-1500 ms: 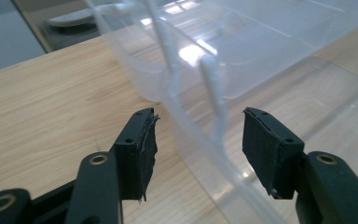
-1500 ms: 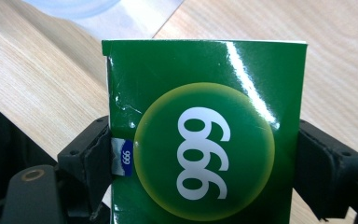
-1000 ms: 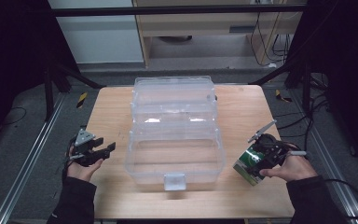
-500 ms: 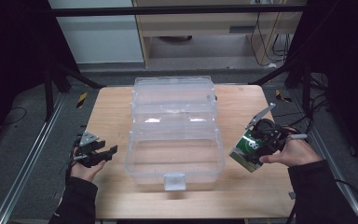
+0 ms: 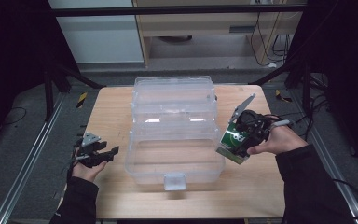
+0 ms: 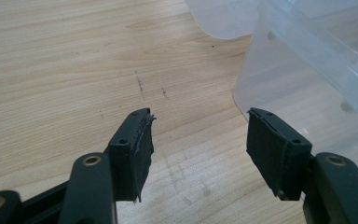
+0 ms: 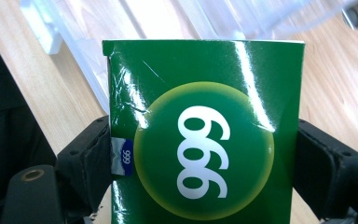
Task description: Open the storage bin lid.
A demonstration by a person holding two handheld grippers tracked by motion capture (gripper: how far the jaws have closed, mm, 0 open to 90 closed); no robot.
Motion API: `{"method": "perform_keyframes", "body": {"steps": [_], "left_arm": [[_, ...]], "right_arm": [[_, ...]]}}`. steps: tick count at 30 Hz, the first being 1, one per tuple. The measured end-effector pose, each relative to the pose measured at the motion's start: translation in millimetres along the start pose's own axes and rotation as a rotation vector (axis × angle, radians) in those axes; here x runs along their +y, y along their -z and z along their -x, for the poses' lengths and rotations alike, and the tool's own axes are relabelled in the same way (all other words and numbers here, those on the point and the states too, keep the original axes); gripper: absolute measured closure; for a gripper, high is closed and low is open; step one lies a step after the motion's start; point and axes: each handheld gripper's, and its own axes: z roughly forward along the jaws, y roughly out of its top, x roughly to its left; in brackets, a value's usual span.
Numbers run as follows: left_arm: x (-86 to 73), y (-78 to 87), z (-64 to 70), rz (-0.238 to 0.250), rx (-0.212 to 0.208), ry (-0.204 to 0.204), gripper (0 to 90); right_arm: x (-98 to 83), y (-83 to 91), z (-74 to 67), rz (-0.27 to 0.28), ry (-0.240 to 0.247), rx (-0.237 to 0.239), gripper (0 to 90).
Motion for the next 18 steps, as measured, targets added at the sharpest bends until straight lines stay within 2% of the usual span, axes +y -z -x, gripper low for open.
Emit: {"method": "perform_keyframes", "body": {"steps": [4,18], "left_arm": [[-0.5,-2.0,1.0,-0.003,-0.005,-0.003,39.5],[-0.6,-2.4,1.3,-0.002,-0.01,-0.005,39.0]], "right_arm": [[12.8,-3.1,-2.1,0.015,0.07,0.039,17.2],[39.0,-11.6,-11.0,-0.006,0.205,0.108,17.1]]}}
